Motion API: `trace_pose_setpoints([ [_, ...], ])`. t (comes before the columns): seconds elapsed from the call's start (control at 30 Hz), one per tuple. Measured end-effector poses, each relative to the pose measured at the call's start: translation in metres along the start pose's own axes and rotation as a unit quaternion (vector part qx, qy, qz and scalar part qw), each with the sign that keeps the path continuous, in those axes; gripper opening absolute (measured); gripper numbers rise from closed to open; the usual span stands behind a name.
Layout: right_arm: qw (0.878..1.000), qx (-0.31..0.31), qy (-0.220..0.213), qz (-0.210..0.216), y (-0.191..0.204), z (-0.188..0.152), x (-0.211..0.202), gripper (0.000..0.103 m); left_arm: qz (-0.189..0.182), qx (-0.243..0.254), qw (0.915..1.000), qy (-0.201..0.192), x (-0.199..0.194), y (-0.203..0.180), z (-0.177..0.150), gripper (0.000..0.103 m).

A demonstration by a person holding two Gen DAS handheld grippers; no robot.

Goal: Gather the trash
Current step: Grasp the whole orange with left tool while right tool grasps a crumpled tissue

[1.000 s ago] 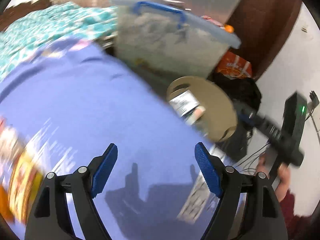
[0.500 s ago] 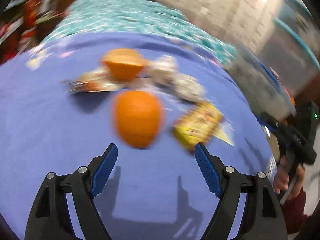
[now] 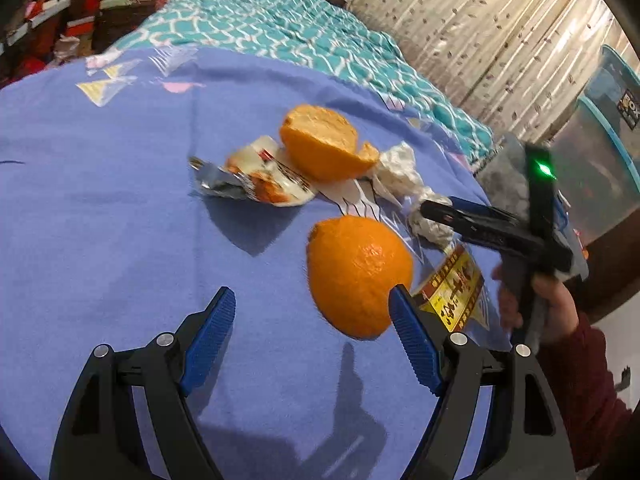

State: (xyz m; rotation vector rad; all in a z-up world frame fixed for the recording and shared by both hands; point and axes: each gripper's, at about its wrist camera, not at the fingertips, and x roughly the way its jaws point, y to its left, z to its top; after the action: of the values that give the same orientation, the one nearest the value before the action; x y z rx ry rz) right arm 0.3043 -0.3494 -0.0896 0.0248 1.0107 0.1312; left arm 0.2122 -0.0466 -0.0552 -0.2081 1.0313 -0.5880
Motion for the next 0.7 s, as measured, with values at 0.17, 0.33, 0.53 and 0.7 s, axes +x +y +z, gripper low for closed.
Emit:
trace_pose_setpoints([
  [0.17, 0.998, 0.011, 0.015, 0.054, -0.003, -0.013, -0.002, 0.046, -0.014, -0.001, 0.9998, 0.016, 0.016, -0.011, 0.006, 0.089],
  [0.33, 0.998, 0.005, 0.005, 0.057, 0.011, -0.020, -0.011, 0.045, 0.005, 0.031, 0.9992, 0.024, 0.042, -0.041, 0.019, 0.090],
  [0.53, 0.998, -0.024, 0.009, 0.065, 0.039, -0.033, -0.013, 0.045, 0.028, 0.022, 0.9985, 0.041, 0.058, -0.046, 0.015, 0.057],
  [0.7, 0.996, -0.043, -0.010, 0.084, 0.056, -0.062, -0.040, 0.045, 0.029, 0.045, 0.9975, 0.047, 0.032, -0.048, -0.024, 0.045],
])
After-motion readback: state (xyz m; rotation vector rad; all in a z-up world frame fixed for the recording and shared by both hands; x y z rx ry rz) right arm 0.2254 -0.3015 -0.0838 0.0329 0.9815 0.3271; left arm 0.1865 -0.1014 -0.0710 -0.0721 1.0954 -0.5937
